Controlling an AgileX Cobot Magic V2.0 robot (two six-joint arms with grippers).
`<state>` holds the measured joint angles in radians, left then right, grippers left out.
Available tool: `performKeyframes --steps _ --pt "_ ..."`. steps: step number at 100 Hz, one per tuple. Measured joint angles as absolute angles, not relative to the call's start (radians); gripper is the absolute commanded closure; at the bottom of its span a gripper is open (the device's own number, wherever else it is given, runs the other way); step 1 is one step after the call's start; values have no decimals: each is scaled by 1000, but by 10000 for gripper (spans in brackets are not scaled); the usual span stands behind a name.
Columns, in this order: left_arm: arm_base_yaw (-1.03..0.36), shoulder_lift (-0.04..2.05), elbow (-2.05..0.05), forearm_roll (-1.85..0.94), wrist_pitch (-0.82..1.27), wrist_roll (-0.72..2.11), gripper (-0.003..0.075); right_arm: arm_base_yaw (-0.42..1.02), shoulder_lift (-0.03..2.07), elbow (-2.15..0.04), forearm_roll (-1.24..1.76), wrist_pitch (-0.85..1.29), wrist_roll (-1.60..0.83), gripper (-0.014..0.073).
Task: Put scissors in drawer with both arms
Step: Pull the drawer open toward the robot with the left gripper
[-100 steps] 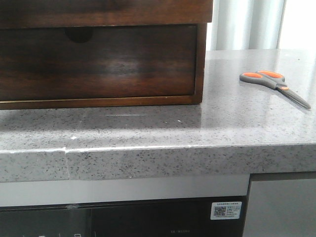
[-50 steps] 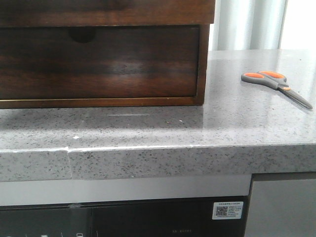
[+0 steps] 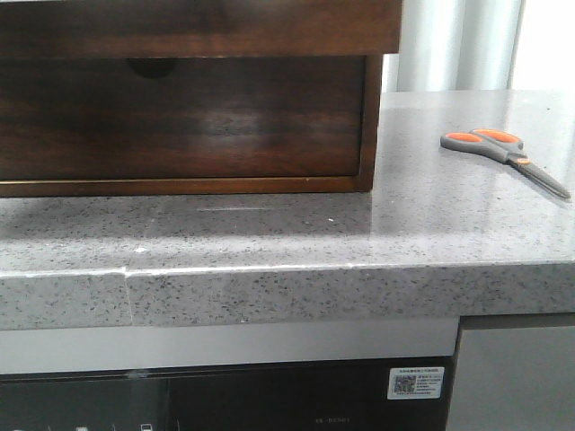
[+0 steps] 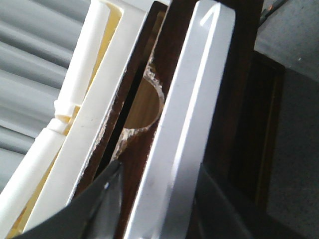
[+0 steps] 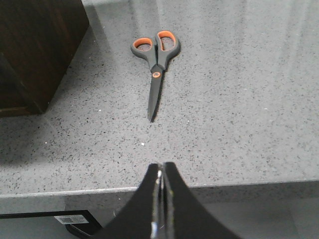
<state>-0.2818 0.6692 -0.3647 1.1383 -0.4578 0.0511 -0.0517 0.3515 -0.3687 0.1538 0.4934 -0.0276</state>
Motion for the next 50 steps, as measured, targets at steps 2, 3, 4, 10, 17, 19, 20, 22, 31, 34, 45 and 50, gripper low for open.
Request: performKeyframes --steps 2,3,4,10,17,19,20,22,31,34,45,50 --pt "-282 669 -365 1141 -460 49 425 -52 352 -369 154 493 -28 699" --pt "-282 669 -365 1141 -460 47 425 -52 352 -369 154 493 -28 699" --pt "-282 669 -365 1144 -462 47 425 -52 352 -369 154 493 -28 699" --pt "-282 669 -365 1158 -464 42 425 -52 352 -369 154 493 -28 699" --pt "-282 669 -365 1178 -466 40 425 -52 352 -369 154 493 -28 699" --pt "-282 669 -365 1180 -466 39 425 -52 352 -369 154 493 -28 699" --pt "-282 669 -363 1182 -466 37 425 -52 352 -369 154 493 -28 699" --pt "-282 668 -363 1184 -467 36 425 -52 352 -369 154 493 -28 699" --pt "-282 668 -353 1187 -474 36 425 -52 352 -369 154 493 -28 699" --pt "-282 667 -347 1187 -477 36 425 -52 352 -369 154 493 -28 699" --pt "-282 665 -337 1190 -488 35 425 -52 352 -369 154 493 -28 699" --pt "-282 665 -329 1191 -488 35 425 -52 352 -369 154 493 -28 699"
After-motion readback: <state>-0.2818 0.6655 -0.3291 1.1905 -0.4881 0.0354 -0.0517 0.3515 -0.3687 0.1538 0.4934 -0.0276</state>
